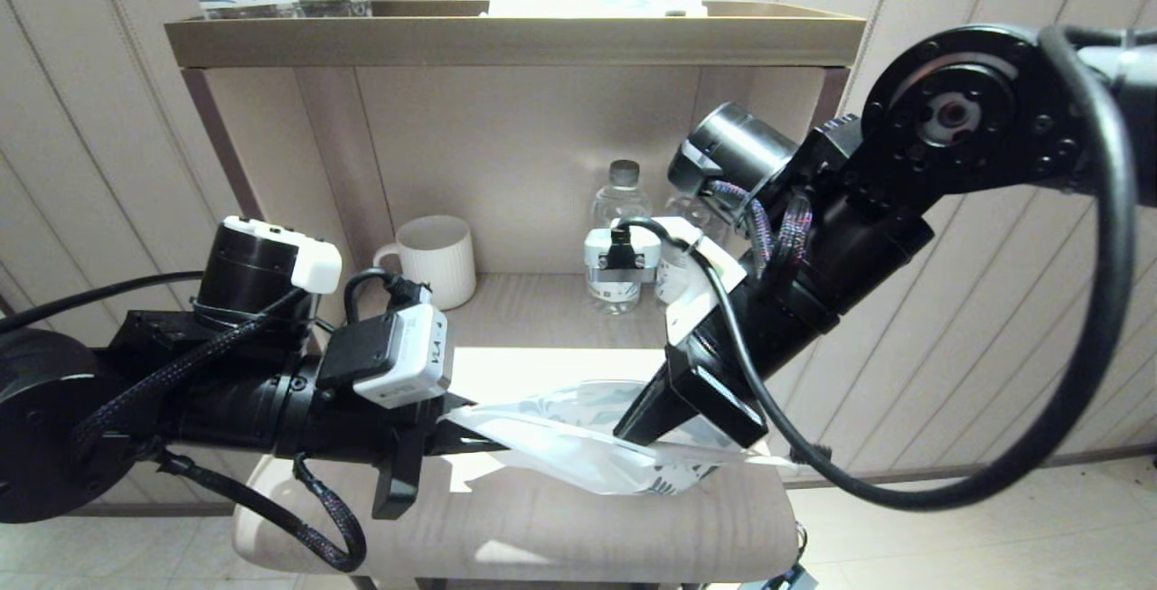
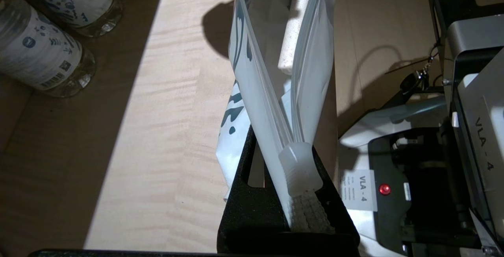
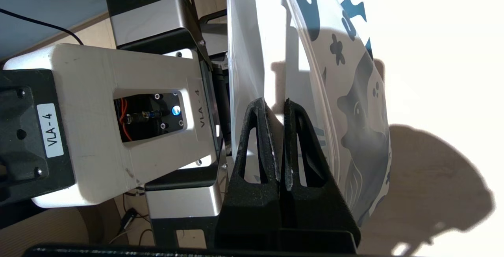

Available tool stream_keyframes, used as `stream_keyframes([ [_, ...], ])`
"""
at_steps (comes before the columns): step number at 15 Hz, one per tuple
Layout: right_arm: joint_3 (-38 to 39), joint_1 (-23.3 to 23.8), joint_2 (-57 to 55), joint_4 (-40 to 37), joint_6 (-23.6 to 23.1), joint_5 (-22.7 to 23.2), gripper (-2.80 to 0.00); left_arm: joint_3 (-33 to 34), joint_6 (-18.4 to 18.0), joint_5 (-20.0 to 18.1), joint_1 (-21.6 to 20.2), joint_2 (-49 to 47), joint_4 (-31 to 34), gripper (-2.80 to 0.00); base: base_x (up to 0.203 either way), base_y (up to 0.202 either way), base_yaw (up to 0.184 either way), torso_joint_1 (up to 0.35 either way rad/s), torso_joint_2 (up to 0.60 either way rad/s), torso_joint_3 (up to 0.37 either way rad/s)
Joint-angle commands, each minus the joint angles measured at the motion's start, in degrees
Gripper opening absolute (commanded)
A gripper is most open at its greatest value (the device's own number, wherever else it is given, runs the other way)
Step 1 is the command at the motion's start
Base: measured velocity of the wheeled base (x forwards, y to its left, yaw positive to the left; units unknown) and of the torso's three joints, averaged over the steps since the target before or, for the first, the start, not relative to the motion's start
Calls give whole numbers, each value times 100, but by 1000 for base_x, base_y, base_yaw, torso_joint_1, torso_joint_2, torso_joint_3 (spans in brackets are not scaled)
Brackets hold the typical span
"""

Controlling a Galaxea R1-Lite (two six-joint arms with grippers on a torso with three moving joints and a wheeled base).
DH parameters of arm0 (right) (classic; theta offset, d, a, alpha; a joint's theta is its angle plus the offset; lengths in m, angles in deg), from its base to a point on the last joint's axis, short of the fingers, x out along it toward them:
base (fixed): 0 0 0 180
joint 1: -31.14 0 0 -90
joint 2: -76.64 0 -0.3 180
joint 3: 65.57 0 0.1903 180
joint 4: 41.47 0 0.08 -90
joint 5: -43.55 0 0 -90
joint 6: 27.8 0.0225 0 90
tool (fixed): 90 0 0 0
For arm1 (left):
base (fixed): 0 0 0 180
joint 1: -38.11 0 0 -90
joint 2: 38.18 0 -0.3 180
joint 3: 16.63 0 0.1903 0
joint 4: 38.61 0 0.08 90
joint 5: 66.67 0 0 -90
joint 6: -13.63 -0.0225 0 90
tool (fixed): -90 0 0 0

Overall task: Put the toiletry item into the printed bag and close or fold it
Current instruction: Place the toothbrush in the storage bag

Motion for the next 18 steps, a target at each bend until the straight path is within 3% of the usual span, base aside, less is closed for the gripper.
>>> stream_keyframes([
  [1,9,7,17,-32,-18,49,-280,31,-27,-26,3,-2,-15,-280,0,0,0,0,0,0],
  [6,9,6,16,-304,-35,381,-280,66,-45,-176,12,16,65,-280,0,0,0,0,0,0],
  [18,18,24,-1,-120,0,364,-280,31,-36,-176,12,16,100,-280,0,0,0,0,0,0],
])
